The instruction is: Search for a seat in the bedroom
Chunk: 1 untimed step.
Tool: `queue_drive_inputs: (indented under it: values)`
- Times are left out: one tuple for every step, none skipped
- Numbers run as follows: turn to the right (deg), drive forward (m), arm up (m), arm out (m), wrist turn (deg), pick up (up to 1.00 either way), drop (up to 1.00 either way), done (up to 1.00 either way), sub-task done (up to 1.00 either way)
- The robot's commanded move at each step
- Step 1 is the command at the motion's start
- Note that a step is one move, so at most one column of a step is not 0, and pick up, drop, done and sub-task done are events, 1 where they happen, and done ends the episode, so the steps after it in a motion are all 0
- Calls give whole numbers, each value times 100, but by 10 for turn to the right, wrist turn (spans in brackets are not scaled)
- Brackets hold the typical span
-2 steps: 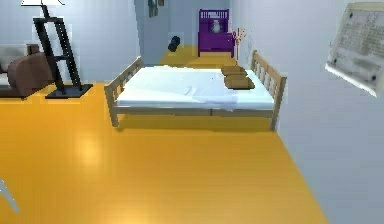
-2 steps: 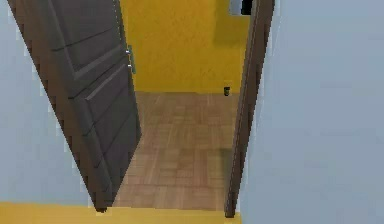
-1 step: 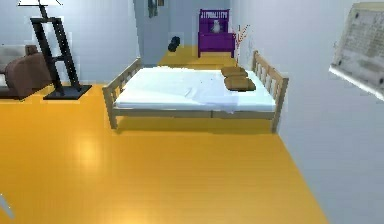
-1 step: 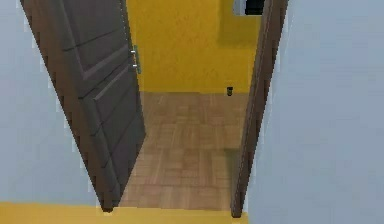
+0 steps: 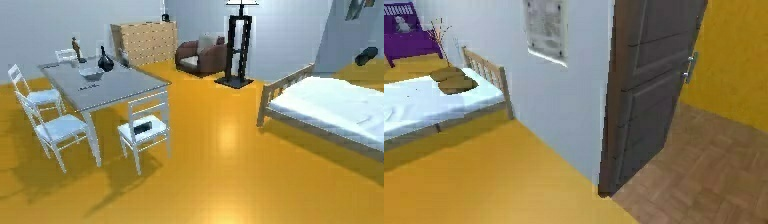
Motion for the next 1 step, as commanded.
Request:
queue_drive_inputs:
  values:
    - [-390,0,0,0,0,0,0,0,0]
